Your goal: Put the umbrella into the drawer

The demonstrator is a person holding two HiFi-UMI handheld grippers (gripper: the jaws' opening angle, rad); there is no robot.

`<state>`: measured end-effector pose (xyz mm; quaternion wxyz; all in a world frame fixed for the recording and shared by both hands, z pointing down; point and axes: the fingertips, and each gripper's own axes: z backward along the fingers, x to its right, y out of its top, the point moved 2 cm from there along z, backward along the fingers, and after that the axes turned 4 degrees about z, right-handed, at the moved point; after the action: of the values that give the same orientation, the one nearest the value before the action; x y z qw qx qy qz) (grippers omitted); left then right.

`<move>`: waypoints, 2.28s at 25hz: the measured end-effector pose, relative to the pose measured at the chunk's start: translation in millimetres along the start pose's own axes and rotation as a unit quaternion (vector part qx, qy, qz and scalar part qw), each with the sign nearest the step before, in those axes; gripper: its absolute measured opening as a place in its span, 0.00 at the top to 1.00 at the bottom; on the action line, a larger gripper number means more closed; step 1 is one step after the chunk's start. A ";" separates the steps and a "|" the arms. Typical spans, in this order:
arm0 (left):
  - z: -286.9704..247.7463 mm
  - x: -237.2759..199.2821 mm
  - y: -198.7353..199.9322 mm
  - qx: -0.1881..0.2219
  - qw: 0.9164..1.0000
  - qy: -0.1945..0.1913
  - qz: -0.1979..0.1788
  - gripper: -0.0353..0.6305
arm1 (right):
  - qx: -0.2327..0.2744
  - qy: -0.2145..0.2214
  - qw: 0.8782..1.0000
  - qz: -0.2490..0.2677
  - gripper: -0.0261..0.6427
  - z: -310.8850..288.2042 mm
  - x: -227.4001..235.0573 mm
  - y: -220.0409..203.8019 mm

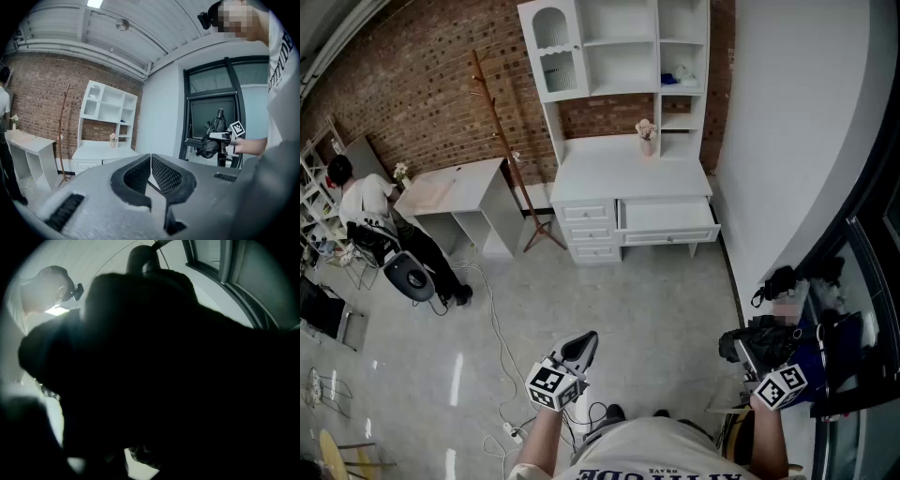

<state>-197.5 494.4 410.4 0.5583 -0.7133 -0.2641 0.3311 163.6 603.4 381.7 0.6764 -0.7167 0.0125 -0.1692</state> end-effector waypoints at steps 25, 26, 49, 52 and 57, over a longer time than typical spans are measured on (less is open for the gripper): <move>1.4 -41.9 -5.2 0.004 1.000 -0.029 0.004 0.91 | 0.017 -0.014 1.000 0.004 0.53 -17.1 -34.3 3.2; 2.6 -45.3 -5.0 0.004 1.000 -0.030 0.005 0.91 | 0.017 -0.016 1.000 0.004 0.53 -19.2 -37.1 3.0; 17.1 -105.1 -21.3 -0.011 0.999 -0.042 0.022 0.91 | 0.008 -0.040 0.999 -0.002 0.53 -51.5 -76.1 -14.4; 7.2 -109.0 -16.8 -0.011 0.999 -0.038 0.022 0.91 | 0.008 -0.037 0.999 -0.003 0.53 -59.5 -68.2 -13.0; -18.5 -105.9 -11.7 -0.015 0.999 -0.040 0.018 0.91 | 0.009 -0.031 0.999 0.003 0.53 -73.7 -50.7 -9.8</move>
<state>-251.4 406.6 443.5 0.5306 -0.7124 -0.2779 0.3656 94.7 545.6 381.9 0.6833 -0.7155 -0.0074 -0.1450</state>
